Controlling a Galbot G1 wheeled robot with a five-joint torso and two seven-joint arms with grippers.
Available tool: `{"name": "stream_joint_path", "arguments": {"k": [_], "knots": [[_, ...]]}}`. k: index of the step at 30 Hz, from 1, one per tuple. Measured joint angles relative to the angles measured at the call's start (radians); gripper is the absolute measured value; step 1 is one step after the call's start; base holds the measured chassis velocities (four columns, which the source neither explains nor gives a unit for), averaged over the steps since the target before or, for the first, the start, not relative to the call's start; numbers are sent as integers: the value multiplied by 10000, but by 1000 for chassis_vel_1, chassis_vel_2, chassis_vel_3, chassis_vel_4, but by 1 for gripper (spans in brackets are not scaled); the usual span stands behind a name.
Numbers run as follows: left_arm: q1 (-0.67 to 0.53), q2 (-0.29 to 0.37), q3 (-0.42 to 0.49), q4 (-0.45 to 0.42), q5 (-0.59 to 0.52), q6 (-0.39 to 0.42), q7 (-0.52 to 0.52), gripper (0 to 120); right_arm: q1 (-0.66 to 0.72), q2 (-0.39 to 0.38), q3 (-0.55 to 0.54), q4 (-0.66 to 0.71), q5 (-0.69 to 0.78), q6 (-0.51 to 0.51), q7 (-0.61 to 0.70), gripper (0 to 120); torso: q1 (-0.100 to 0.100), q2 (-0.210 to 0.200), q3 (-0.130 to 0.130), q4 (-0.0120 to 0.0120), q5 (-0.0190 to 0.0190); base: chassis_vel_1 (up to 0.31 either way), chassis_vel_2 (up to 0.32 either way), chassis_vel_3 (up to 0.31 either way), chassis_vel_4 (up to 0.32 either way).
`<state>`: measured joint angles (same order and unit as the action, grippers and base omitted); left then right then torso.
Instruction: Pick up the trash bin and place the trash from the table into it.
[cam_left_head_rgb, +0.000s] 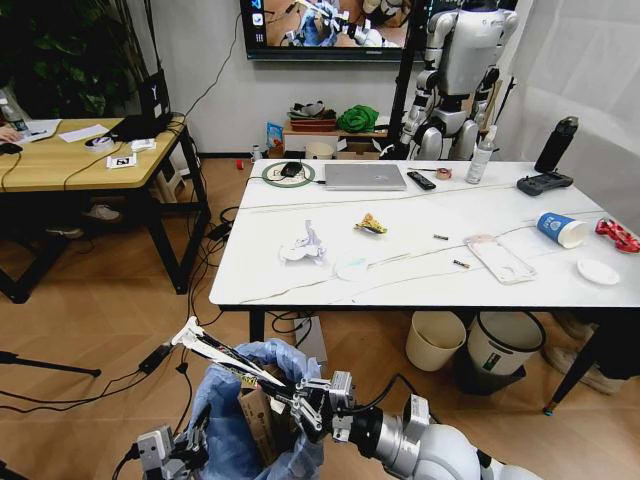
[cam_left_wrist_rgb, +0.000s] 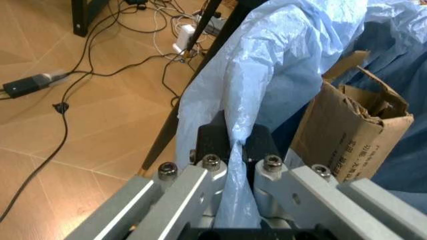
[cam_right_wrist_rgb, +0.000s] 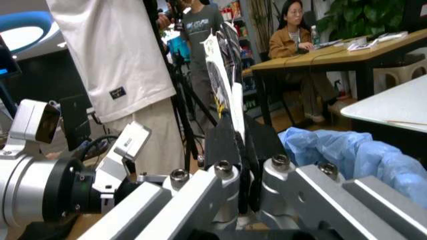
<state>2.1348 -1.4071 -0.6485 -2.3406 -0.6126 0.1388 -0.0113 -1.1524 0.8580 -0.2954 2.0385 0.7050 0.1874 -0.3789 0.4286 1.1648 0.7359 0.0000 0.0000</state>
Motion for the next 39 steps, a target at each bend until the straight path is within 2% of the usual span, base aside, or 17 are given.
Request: {"name": "stream_joint_path", "arguments": {"k": [15, 18, 20, 23, 25, 30, 32, 37, 39], "knots": [[-40, 98, -23, -5, -118, 29, -25, 0, -241, 2, 41, 12, -283, 47, 52, 2, 0, 0, 0, 0, 0, 0, 0, 0, 0], [-36, 145, -38, -5, -141, 35, -36, 0, -308, -15, 137, 11, -325, 91, 53, 15, 0, 0, 0, 0, 0, 0, 0, 0, 0], [-36, 157, -43, -5, -150, 36, -38, 0, -325, -22, 160, 12, -336, 103, 49, 17, 0, 0, 0, 0, 0, 0, 0, 0, 0], [-50, 190, -60, -5, -184, 46, -45, 0, -425, -50, 259, 29, -373, 152, 41, 34, 0, 0, 0, 0, 0, 0, 0, 0, 0], [-55, 191, -60, -5, -191, 49, -45, 0, -437, -50, 266, 33, -375, 163, 39, 35, 0, 0, 0, 0, -1, 0, 0, 0, 0], [-75, 196, -60, 7, -212, 64, -58, 0, -468, -49, 298, 73, -381, 213, 26, 58, 0, 0, 0, 0, 0, 0, 0, 0, 0], [-76, 196, -60, 10, -212, 65, -59, 0, -469, -49, 310, 86, -380, 223, 23, 60, 0, 0, 0, 0, 0, 0, 0, 0, 0], [-92, 171, -40, 74, -187, 66, -59, 0, -417, -23, 592, 339, -241, 247, 26, 84, 0, 0, 0, 0, 0, 0, 0, 0, 0], [-95, 167, -36, 103, -167, 66, -60, 0, -383, 5, 719, 425, -156, 247, 58, 88, 0, 0, 0, 0, 0, 0, 0, 0, 0]]}}
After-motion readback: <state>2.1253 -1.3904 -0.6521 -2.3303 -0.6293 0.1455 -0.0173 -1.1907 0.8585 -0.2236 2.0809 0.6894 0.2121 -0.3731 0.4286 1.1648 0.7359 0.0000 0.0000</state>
